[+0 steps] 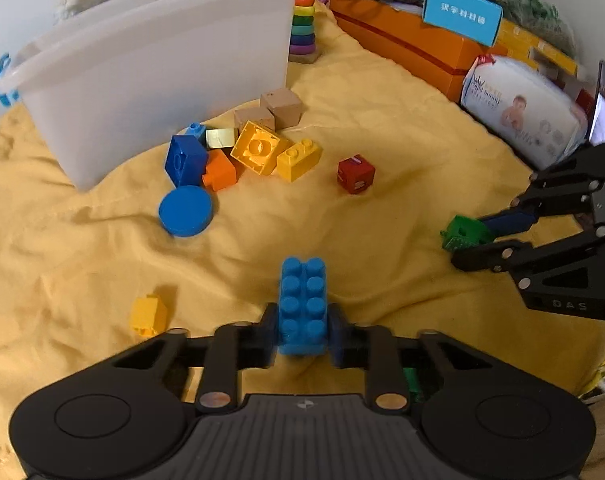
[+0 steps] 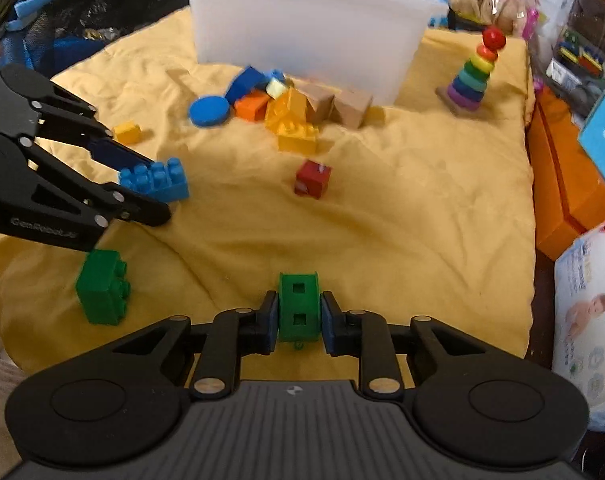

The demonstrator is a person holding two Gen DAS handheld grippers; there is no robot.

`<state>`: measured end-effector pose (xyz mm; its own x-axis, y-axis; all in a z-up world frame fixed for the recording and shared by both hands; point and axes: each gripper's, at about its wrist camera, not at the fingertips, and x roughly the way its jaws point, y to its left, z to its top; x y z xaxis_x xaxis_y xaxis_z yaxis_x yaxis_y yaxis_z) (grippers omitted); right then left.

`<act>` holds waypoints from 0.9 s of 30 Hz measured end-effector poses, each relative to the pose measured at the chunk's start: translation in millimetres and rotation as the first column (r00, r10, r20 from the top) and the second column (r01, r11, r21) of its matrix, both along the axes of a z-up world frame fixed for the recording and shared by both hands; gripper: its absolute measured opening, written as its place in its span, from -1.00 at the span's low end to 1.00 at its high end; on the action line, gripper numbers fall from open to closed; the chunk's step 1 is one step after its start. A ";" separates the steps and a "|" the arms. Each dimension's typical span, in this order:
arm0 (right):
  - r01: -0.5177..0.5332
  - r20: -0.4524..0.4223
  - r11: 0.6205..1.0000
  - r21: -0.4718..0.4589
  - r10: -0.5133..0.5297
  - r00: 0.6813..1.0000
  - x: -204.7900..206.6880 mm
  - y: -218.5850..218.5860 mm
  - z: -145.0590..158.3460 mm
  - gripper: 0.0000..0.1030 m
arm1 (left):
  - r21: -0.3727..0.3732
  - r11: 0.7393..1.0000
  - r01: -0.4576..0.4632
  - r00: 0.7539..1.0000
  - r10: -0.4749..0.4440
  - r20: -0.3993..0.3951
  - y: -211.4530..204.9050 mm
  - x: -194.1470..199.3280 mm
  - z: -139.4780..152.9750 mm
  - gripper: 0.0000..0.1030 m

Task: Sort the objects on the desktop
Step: 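Carry both bricks over the white bin and open both tools to drop them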

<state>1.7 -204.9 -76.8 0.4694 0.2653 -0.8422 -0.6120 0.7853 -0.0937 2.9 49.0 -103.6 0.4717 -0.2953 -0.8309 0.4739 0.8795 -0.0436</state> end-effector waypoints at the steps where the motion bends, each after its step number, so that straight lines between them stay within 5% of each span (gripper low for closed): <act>1: 0.008 -0.012 1.000 0.013 -0.007 1.000 0.6 -2.3 0.0 -0.53 | -0.014 1.000 0.002 1.000 -0.002 0.000 2.0 -0.1 5.1 -0.48; 7: 0.029 0.026 0.995 0.094 -0.032 0.999 21.5 -2.1 38.7 -0.54 | -0.063 0.998 -0.023 0.982 0.034 0.184 16.2 14.4 75.6 -0.48; 15: -0.043 0.272 0.970 0.239 -0.024 0.962 95.0 36.2 134.4 -0.53 | -0.123 0.977 -0.175 0.896 0.210 0.391 42.6 86.4 162.4 -0.47; 17: -0.048 0.301 0.961 0.271 -0.037 0.953 118.2 47.8 147.2 -0.53 | -0.129 0.970 -0.204 0.889 0.239 0.390 46.3 109.3 163.6 -0.47; 20: -0.019 0.271 0.956 0.292 -0.064 0.960 157.2 64.0 144.0 -0.53 | -0.199 0.944 -0.265 0.912 0.312 0.266 61.0 149.3 142.1 -0.48; 24: 0.052 0.177 0.961 0.273 -0.103 0.979 198.3 76.4 115.5 -0.53 | -0.115 0.944 -0.309 0.915 0.328 0.236 58.5 167.4 111.7 -0.32; 27: 0.059 0.164 0.966 0.251 -0.102 0.981 205.1 80.0 104.1 -0.52 | -0.147 0.942 -0.301 0.916 0.329 0.232 61.9 163.1 111.7 -0.21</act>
